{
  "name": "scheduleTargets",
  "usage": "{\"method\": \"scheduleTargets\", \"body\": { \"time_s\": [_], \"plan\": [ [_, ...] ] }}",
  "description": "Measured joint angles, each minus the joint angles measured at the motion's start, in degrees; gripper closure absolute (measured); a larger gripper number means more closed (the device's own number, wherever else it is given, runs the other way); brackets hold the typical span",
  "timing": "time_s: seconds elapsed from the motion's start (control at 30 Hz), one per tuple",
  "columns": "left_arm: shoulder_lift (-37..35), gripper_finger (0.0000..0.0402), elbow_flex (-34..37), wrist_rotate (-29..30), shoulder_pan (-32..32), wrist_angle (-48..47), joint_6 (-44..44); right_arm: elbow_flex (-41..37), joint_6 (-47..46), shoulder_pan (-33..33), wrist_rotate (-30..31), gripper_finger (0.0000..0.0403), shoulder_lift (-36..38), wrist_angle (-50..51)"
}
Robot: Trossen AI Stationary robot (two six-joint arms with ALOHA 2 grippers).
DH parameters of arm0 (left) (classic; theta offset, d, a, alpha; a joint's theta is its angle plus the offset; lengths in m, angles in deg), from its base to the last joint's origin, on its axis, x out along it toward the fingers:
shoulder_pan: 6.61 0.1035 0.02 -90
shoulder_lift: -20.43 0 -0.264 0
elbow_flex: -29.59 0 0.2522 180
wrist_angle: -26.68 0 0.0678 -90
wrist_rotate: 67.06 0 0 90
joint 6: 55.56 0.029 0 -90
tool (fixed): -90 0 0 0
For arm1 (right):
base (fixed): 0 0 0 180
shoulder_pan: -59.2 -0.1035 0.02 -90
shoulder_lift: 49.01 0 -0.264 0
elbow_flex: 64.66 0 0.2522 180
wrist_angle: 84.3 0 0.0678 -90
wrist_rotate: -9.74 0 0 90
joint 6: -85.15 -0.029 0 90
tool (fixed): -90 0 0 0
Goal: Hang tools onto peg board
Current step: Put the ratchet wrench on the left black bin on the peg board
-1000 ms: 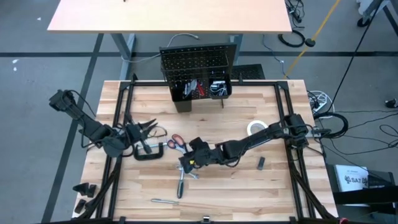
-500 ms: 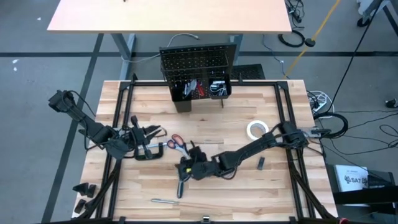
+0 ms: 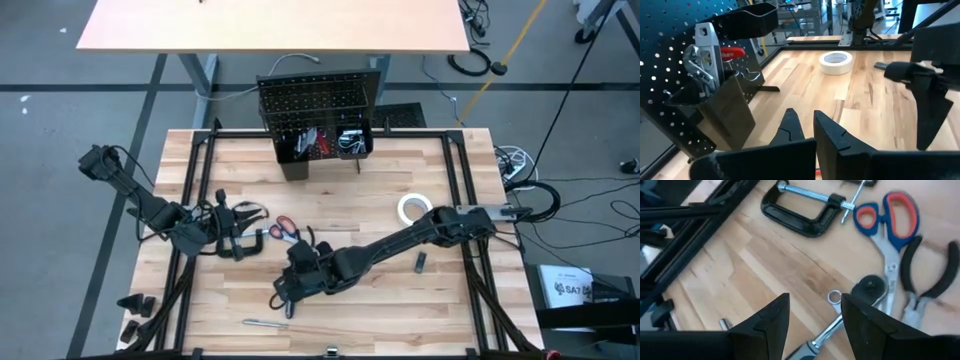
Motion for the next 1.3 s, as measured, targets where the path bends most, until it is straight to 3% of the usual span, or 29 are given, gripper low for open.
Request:
{"method": "scheduleTargets", "body": {
  "time_s": [0.57, 0.93, 1.07, 1.3],
  "plan": [
    [0.0, 0.0402, 0.0, -0.1, 0.0, -2.1, 0.0, 0.0, -10.2, -1.7, -3.8, 0.0232, -8.0, 0.7],
    [0.0, 0.0402, 0.0, -0.1, 0.0, -2.1, -0.1, 0.2, -9.3, -0.6, -5.3, 0.0234, -11.9, -1.9],
    [0.0, 0.0402, 0.0, -0.1, 0.0, -2.1, -0.1, 0.4, -10.0, -0.3, -5.2, 0.0263, -11.9, 4.4],
    [0.0, 0.0402, 0.0, -0.1, 0.0, -2.6, -0.1, 0.2, -8.4, 0.2, -5.8, 0.0352, -11.9, 10.7]
  ]
}}
